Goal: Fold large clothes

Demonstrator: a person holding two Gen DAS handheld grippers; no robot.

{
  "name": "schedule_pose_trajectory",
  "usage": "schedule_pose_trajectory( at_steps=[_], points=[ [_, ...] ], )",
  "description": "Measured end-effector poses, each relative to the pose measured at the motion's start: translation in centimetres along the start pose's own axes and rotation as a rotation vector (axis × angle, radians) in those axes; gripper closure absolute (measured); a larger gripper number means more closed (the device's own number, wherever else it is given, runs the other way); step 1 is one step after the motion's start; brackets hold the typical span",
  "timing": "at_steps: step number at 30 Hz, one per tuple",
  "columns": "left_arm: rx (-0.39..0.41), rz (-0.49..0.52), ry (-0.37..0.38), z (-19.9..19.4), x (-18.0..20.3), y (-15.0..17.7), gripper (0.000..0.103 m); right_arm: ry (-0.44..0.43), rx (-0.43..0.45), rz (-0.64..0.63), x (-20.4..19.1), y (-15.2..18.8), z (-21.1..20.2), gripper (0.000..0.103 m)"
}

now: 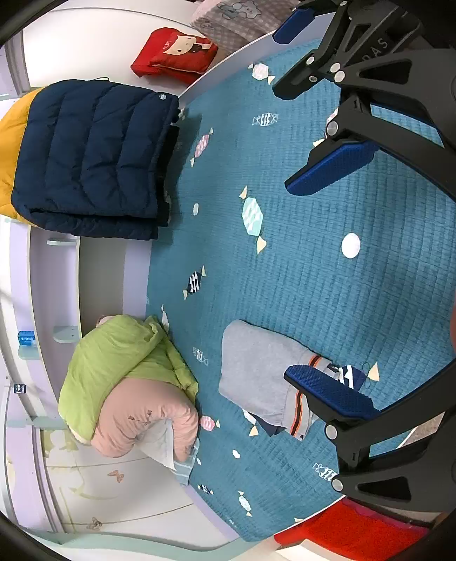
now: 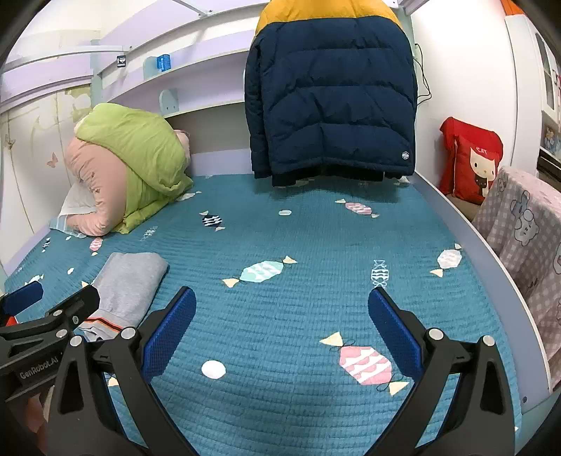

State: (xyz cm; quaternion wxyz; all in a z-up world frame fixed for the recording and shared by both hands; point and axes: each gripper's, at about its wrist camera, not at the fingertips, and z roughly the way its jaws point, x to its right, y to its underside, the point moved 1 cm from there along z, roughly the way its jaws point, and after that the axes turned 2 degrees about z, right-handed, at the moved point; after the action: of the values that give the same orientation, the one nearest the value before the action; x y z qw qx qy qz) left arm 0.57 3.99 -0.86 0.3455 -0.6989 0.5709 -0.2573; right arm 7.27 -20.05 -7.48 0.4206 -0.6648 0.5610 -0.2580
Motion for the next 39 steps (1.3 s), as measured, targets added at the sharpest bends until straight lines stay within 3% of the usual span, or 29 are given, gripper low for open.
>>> schedule_pose_trajectory(
  at_steps=[13, 39],
  points=[
    [-0.04, -0.003, 0.03, 1.1, -1.0, 0.5, 0.005, -0.007, -0.019, 0.028, 0.0, 0.4, 0.1, 0.008],
    [-0.039, 0.001, 0.034, 1.2, -1.2, 0.6, 0.005, -0.001, -0.024, 0.025, 0.5, 0.3, 0.4, 0.008]
  ],
)
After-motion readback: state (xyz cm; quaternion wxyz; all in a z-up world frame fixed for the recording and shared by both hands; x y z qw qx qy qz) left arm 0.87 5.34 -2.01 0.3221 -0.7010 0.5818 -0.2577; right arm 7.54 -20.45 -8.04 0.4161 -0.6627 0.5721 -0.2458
